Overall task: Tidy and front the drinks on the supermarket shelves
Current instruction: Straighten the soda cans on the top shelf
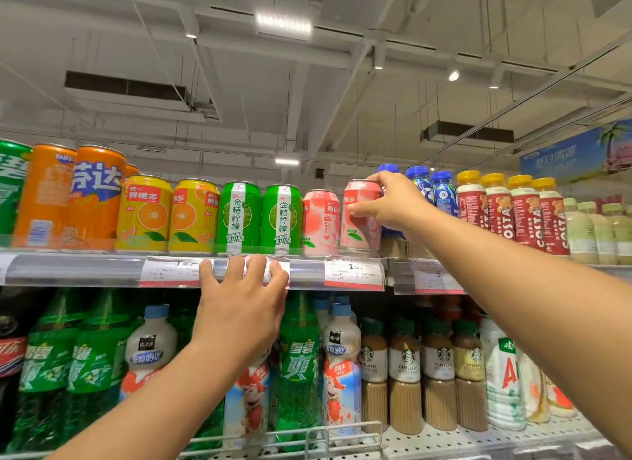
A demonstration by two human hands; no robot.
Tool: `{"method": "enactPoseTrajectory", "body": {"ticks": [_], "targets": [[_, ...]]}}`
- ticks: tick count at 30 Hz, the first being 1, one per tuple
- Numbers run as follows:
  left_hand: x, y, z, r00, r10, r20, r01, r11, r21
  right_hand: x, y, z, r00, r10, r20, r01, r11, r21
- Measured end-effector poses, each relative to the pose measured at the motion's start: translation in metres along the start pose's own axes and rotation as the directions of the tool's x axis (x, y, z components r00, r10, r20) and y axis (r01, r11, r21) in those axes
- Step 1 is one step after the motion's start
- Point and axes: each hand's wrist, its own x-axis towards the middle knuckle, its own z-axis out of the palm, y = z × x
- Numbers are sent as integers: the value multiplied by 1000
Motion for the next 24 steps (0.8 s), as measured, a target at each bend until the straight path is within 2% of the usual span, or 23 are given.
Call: {"method": "enactPoseTrajectory", "body": {"ticks": [8, 15, 24], "targets": [[-1, -1, 0, 1000, -1, 1, 1, 1000, -2, -2, -9, 4, 996, 28, 83, -7, 972, -234], [-1, 0, 3, 1000, -1, -1, 1, 1000, 2, -6, -28, 6, 993, 74, 96, -12, 849, -528], [-2, 0, 1, 1000, 2, -9, -2, 1000, -4, -6, -34, 3, 990, -11, 141, 89, 822, -563]]}}
